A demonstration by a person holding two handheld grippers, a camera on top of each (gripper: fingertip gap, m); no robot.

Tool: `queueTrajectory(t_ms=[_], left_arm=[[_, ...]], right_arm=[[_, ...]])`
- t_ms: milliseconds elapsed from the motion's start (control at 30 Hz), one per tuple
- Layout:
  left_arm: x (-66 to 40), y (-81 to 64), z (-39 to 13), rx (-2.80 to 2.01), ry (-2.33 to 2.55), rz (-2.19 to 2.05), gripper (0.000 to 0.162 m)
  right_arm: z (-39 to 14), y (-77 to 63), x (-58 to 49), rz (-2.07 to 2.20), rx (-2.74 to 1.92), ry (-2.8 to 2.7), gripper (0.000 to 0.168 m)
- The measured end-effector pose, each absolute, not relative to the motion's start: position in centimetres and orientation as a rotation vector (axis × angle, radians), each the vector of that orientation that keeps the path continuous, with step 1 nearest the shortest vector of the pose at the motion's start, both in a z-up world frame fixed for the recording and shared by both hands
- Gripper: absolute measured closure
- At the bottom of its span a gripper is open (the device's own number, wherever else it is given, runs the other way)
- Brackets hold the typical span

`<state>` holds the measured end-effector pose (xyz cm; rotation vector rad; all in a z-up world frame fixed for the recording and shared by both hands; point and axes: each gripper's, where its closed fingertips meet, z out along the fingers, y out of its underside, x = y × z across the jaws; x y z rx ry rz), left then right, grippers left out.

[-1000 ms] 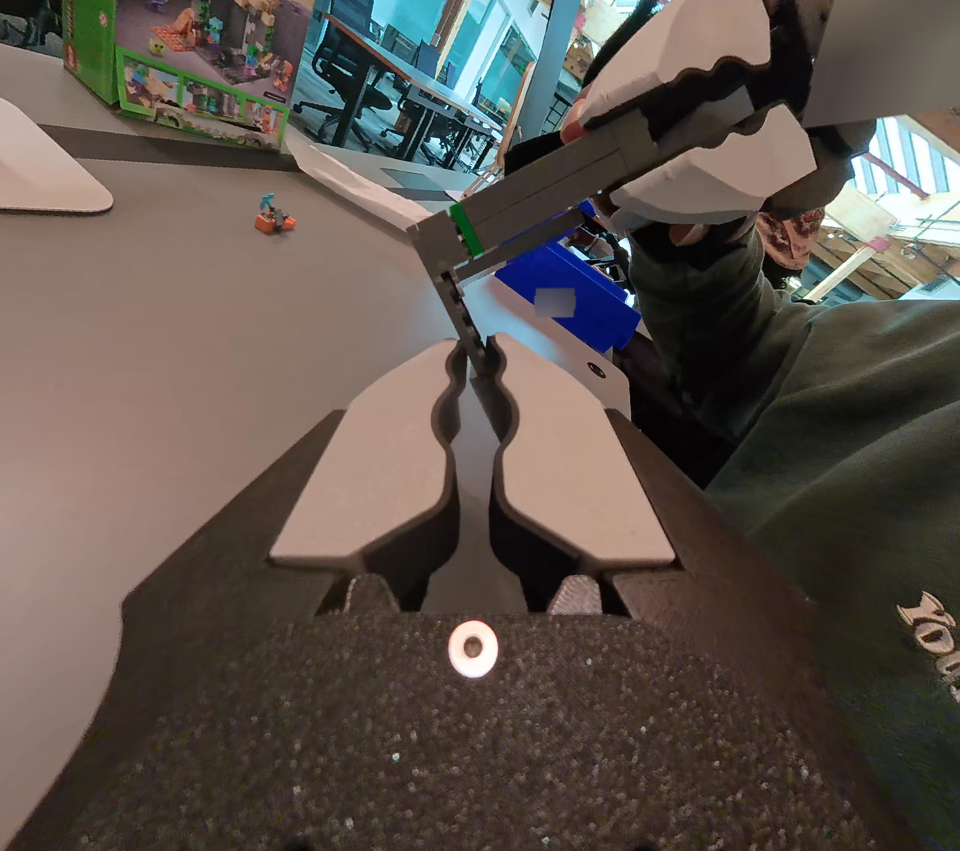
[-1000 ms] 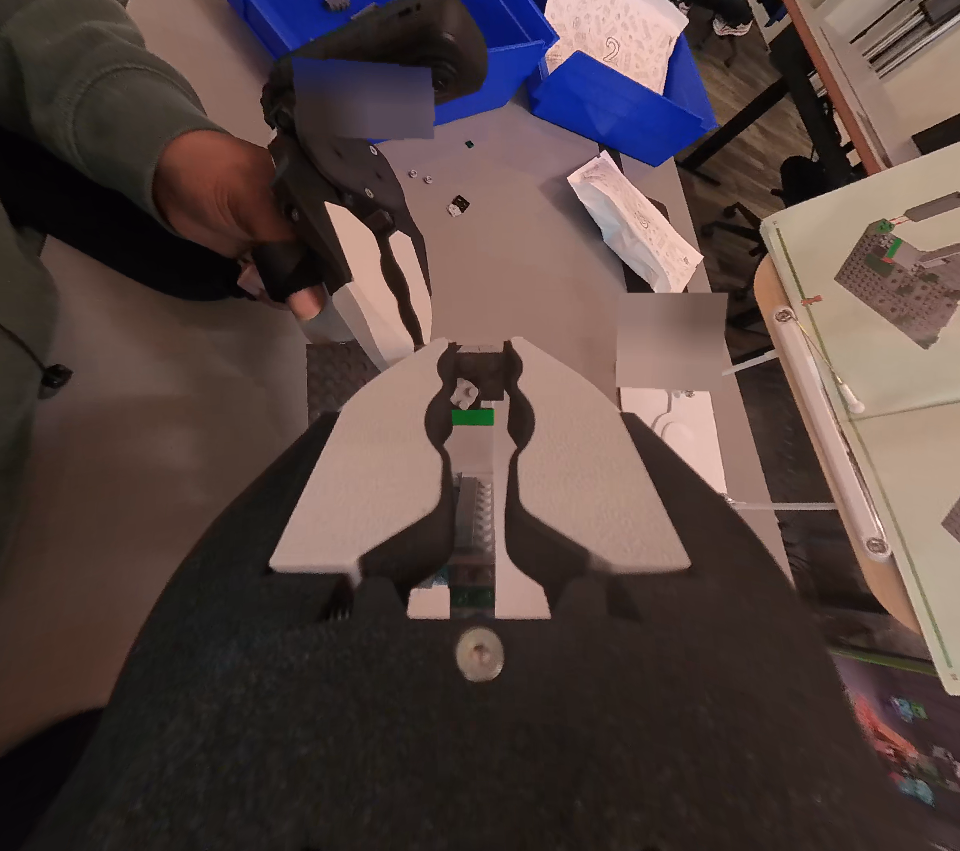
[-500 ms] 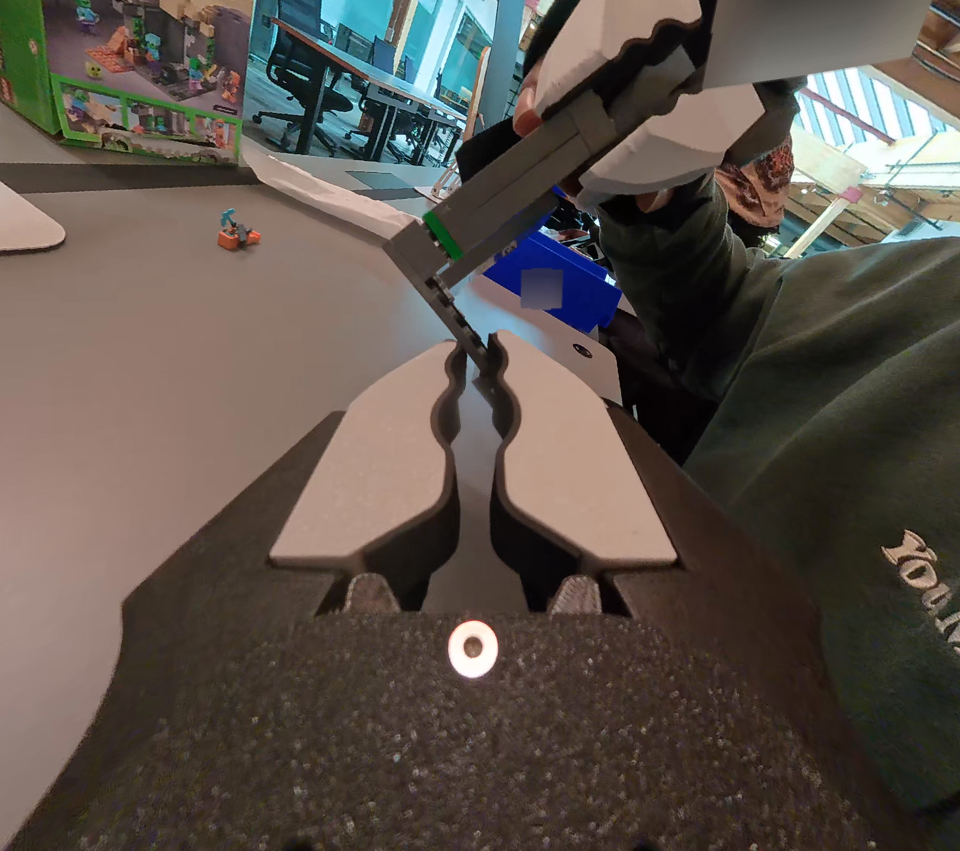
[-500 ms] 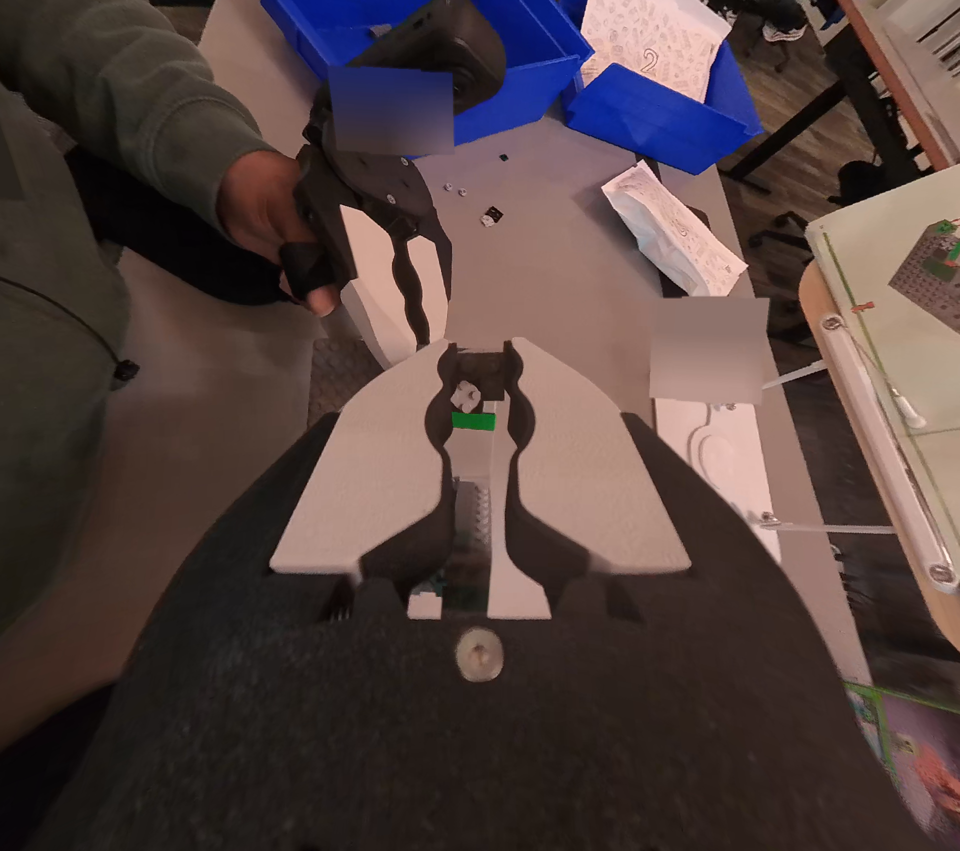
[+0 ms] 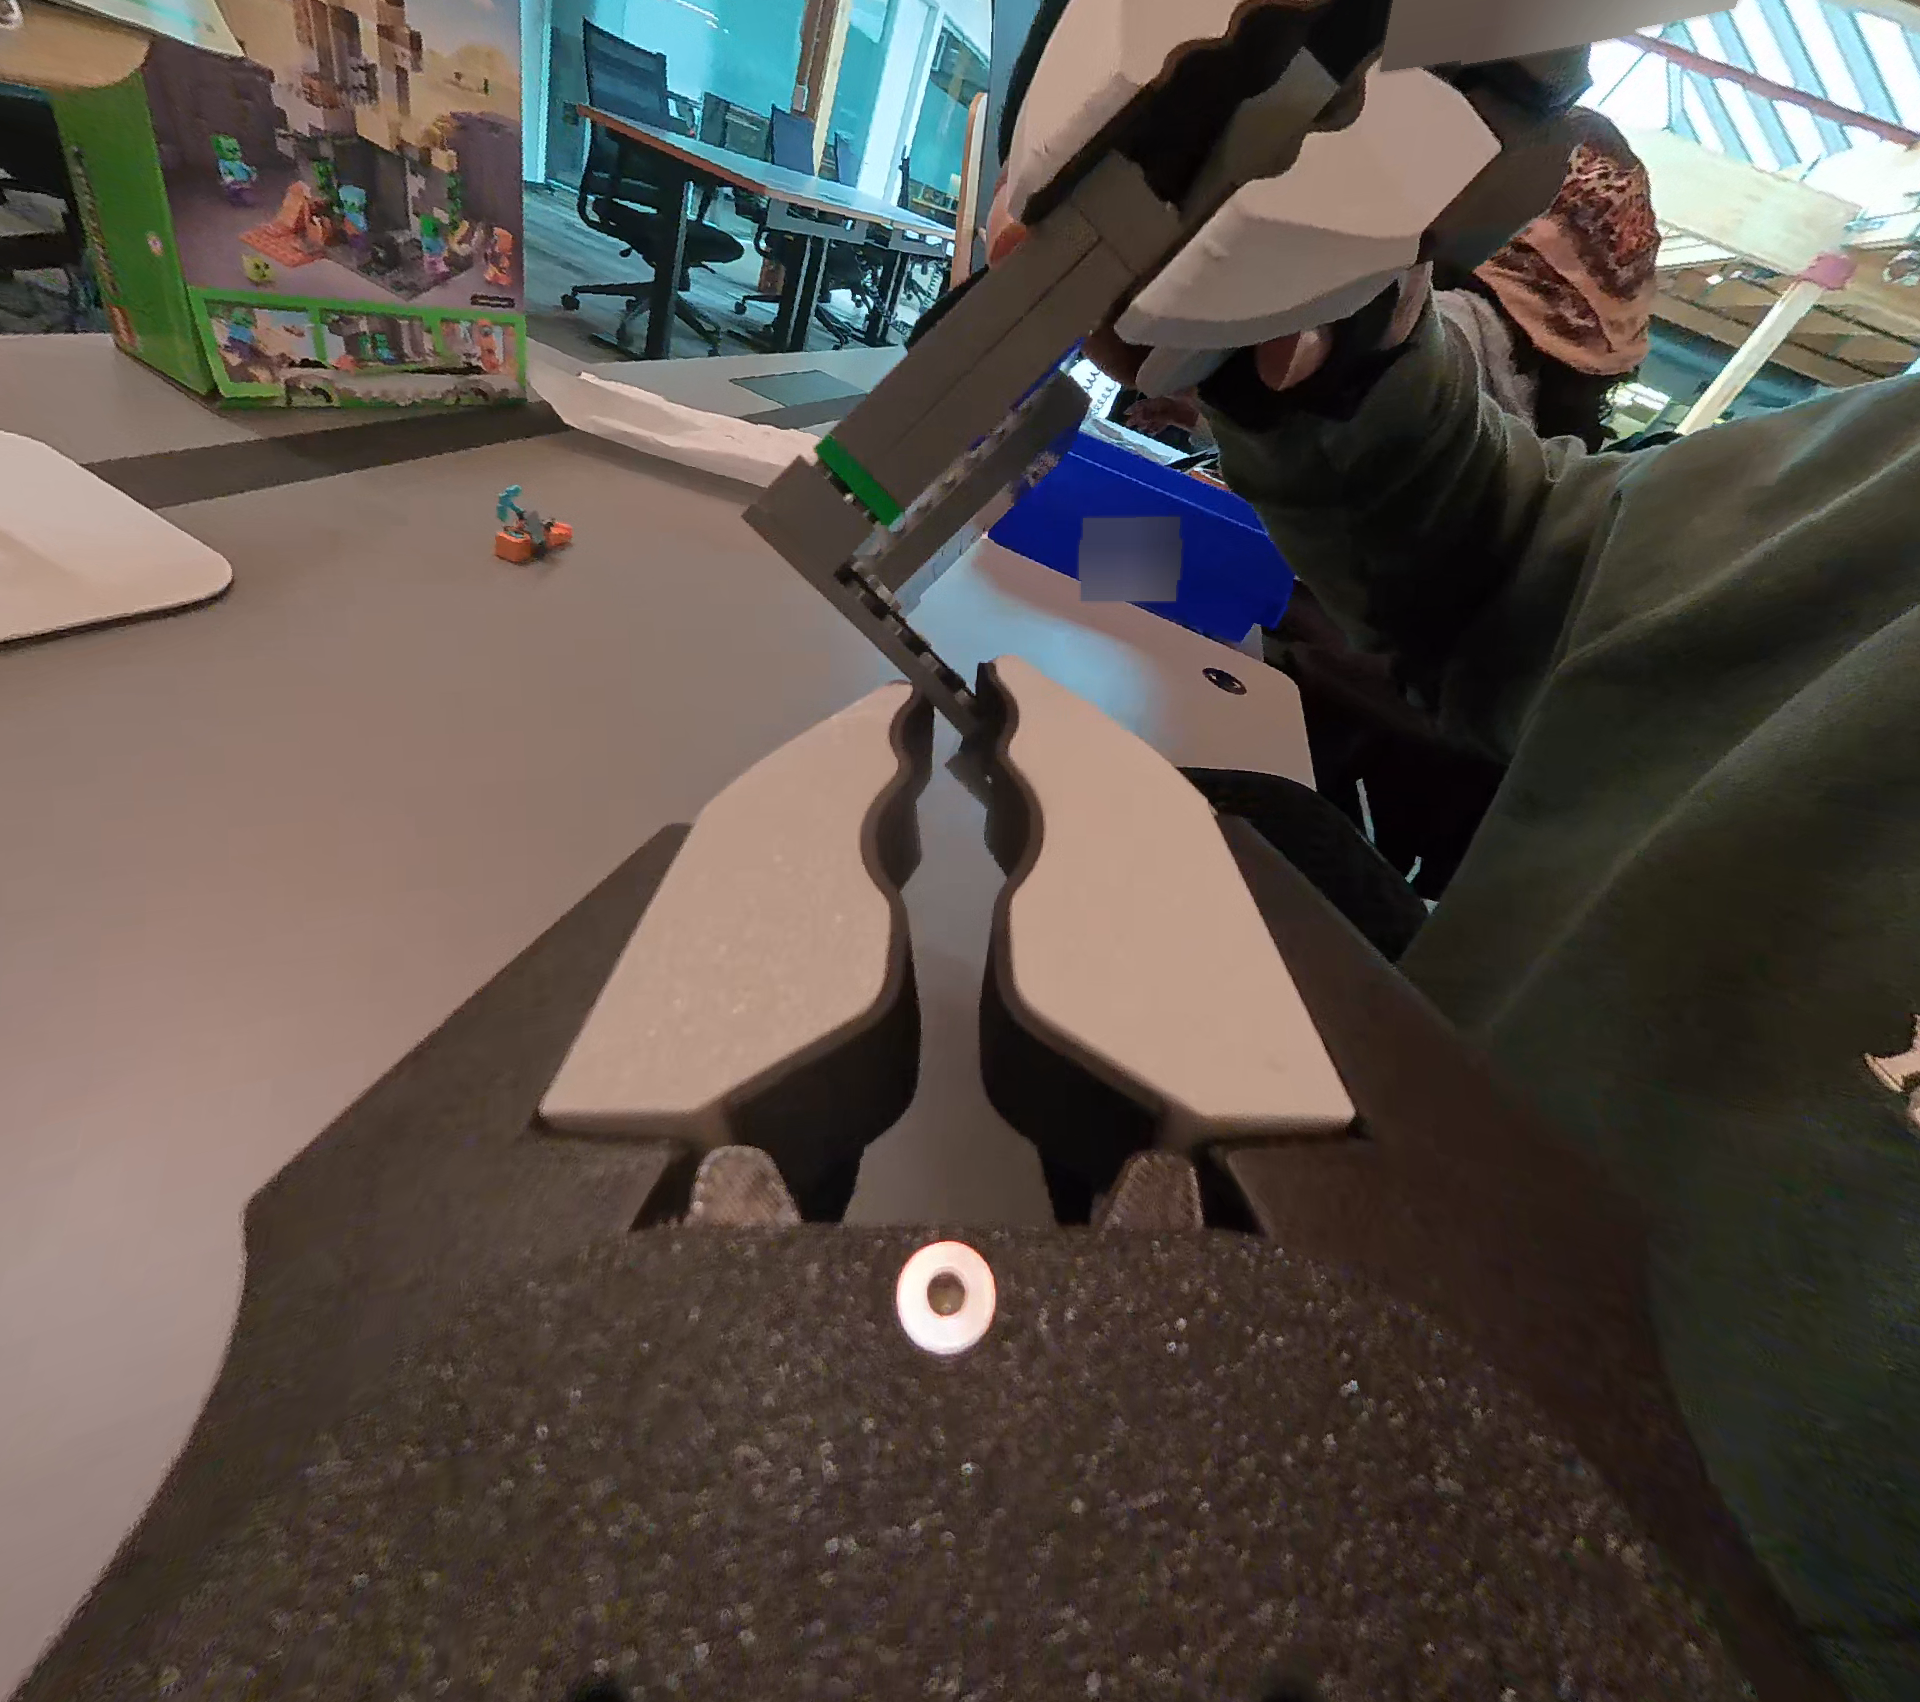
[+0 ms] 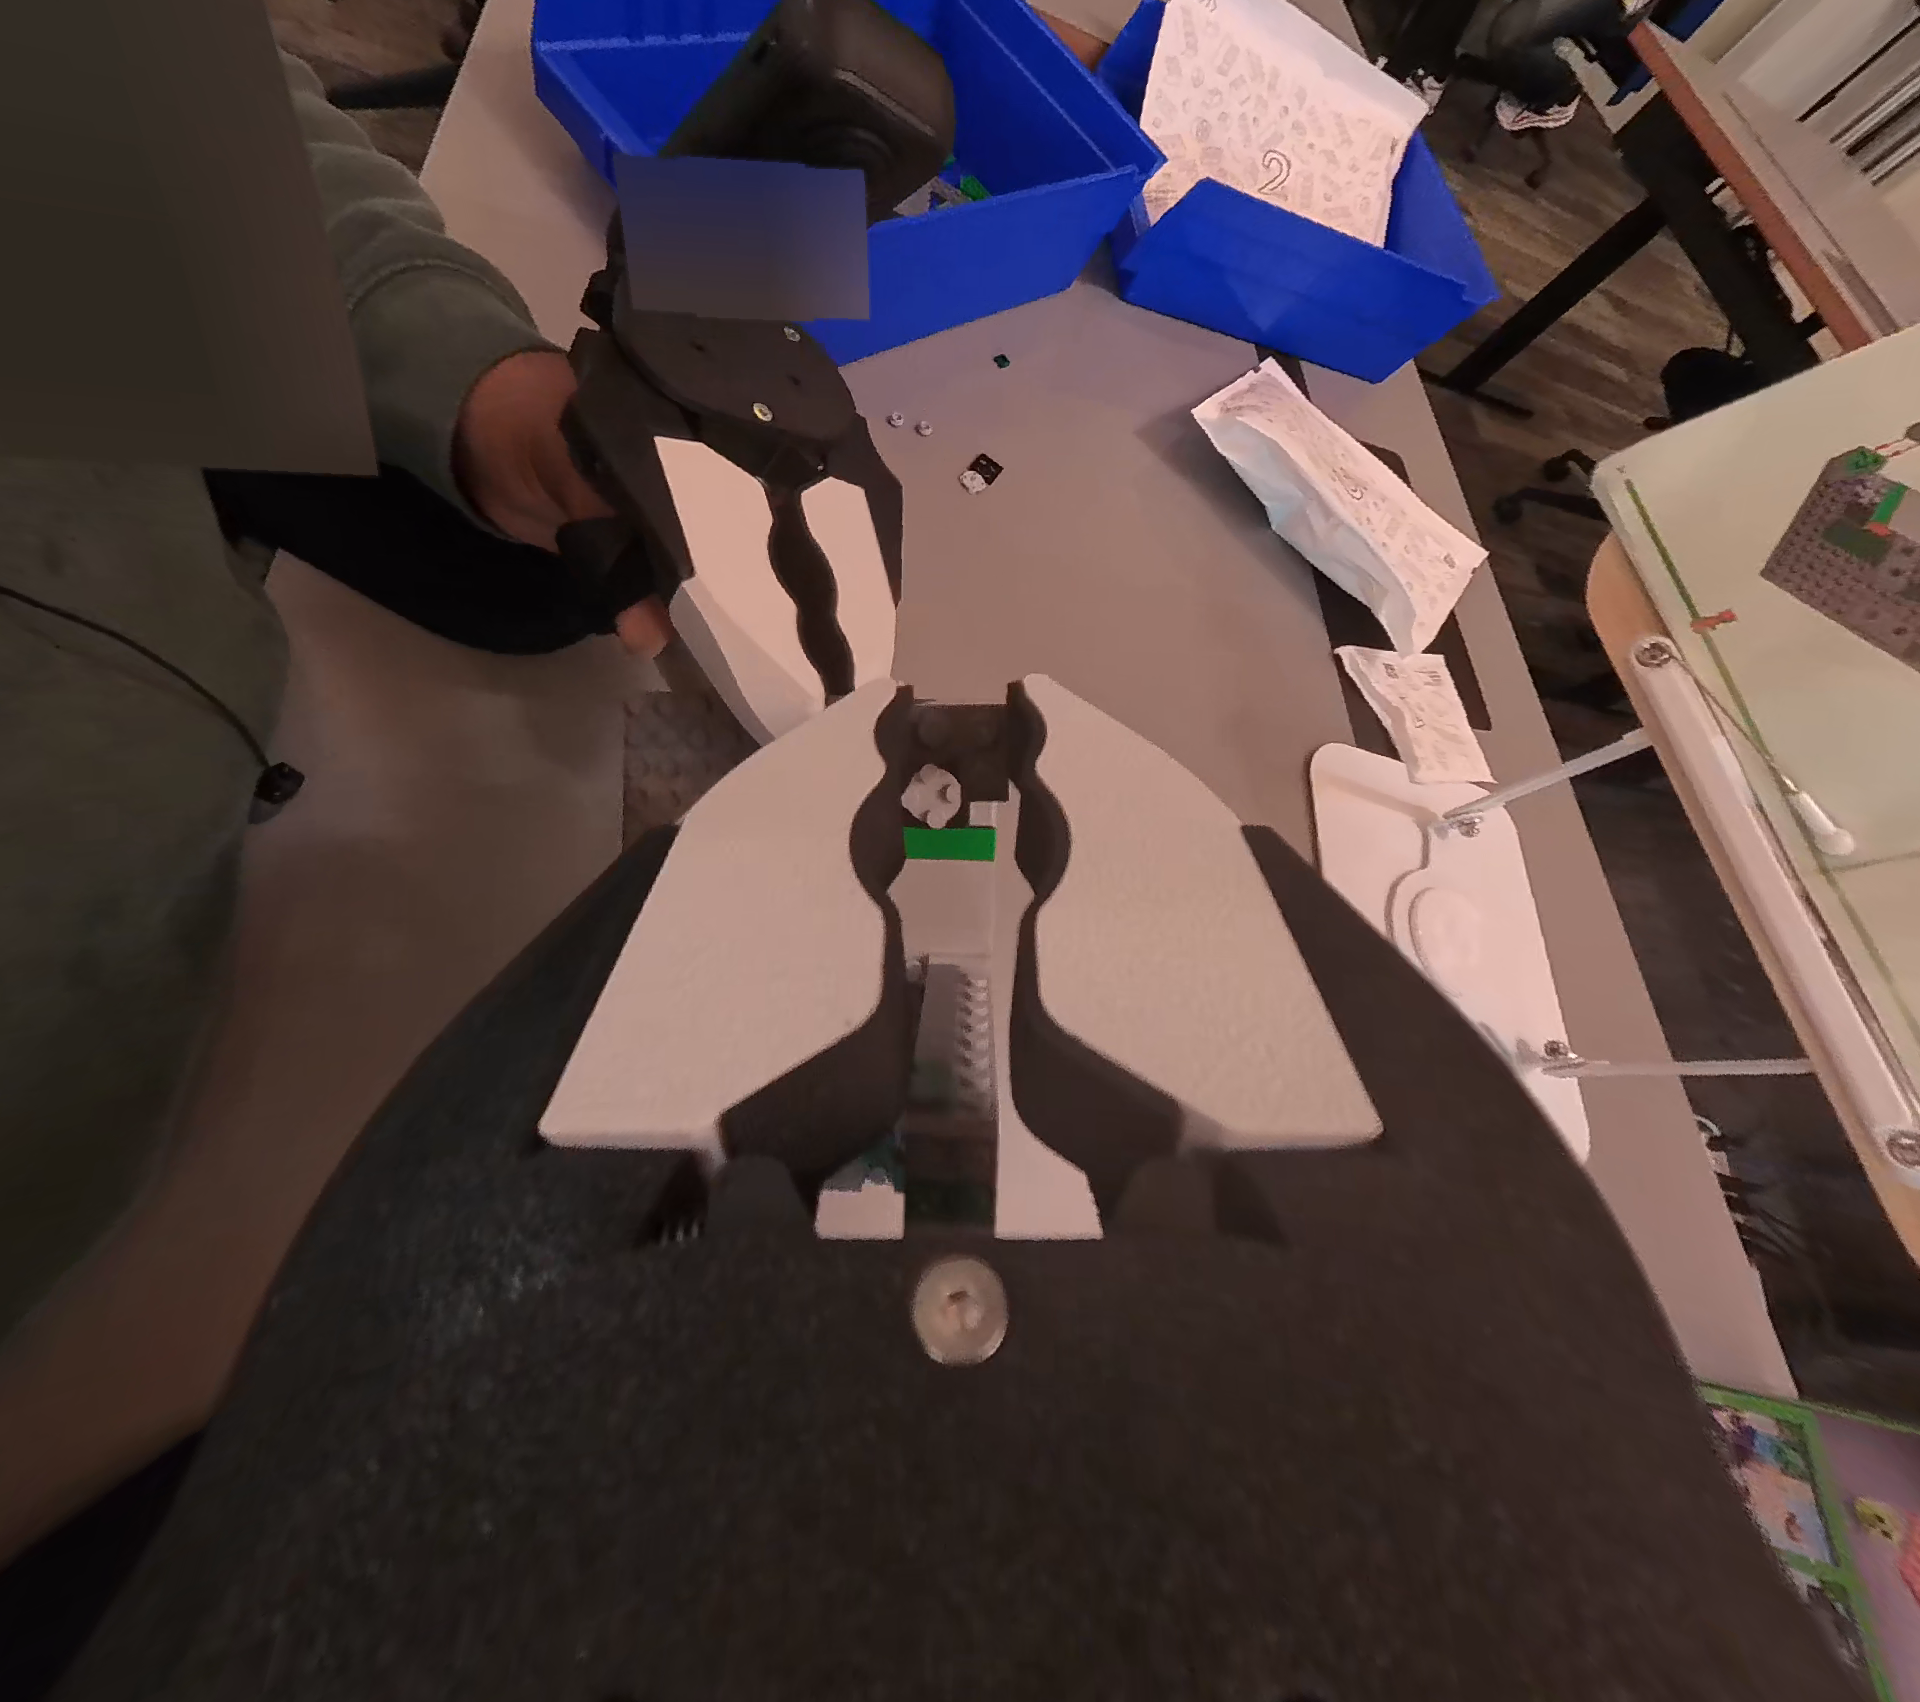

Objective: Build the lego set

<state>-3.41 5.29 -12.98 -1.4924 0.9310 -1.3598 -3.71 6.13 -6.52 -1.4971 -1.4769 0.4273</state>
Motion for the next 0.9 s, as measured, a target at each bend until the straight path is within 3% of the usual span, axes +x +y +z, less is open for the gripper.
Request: queueTrajectory(t_ms=[900], left_arm=[[-3.6, 4.3, -12.6, -1.413, 1.018, -1.261, 0.153]], right_arm=[[-6.4, 5.8, -3.5, 0.528, -1.449, -1.401, 0.151]])
